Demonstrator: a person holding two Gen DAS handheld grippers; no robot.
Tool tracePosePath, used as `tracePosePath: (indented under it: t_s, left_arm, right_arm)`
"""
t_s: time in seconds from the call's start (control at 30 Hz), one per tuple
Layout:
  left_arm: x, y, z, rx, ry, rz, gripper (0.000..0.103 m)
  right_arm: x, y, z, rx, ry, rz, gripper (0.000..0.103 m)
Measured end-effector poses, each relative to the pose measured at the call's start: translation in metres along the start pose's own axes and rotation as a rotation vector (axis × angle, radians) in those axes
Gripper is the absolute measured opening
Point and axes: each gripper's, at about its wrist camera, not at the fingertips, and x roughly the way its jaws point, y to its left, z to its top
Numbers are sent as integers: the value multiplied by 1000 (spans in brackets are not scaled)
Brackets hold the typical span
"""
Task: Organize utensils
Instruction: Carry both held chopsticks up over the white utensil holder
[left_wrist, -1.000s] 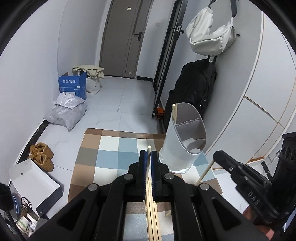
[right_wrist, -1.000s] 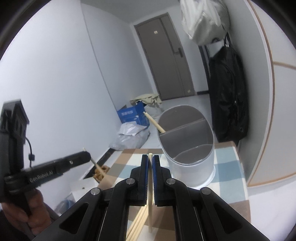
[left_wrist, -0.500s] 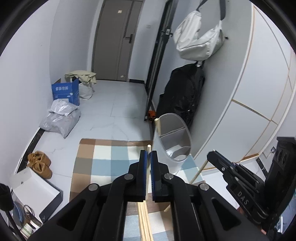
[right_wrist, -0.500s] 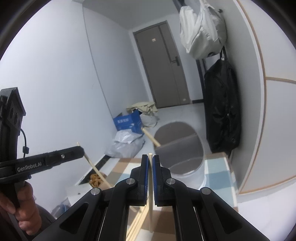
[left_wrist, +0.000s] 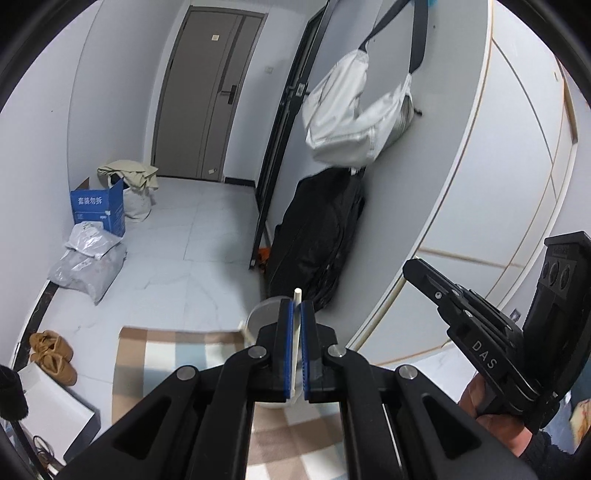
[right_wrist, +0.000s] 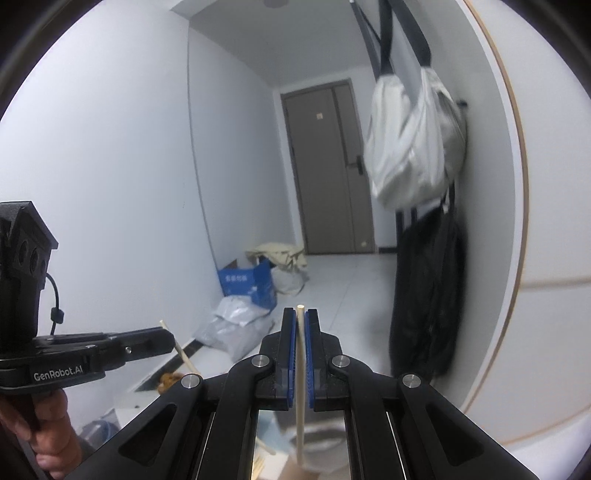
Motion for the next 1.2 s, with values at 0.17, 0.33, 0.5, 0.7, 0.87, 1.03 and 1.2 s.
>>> tracePosePath:
  t_s: [0.17,0.33,0.5,0.7,0.87,1.03,1.2]
  left_arm:
    - [6,1,25,-17,-34,-8,0]
    - [22,9,39,-31,-29,-4,0]
    - [40,18,47,-34,-12,15,0]
    - [62,38,45,-80,17,23,0]
    - [80,50,34,-114,51,14,0]
    - [91,57,29,-127,83,12,0]
    - [98,64,22,-146,121,4,0]
  right_arm:
    - [18,-1,34,-59,-29,4,4]
    - [46,5,55,-138,-45,43,4]
    - [78,11,53,-208,-39,83,3]
    - [111,8,36,-209,19,119,3]
    - [130,9,19,-237,64,146,3]
    - [141,13,2,-268,118,175,3]
    - [149,14,-12,-282,172,195,4]
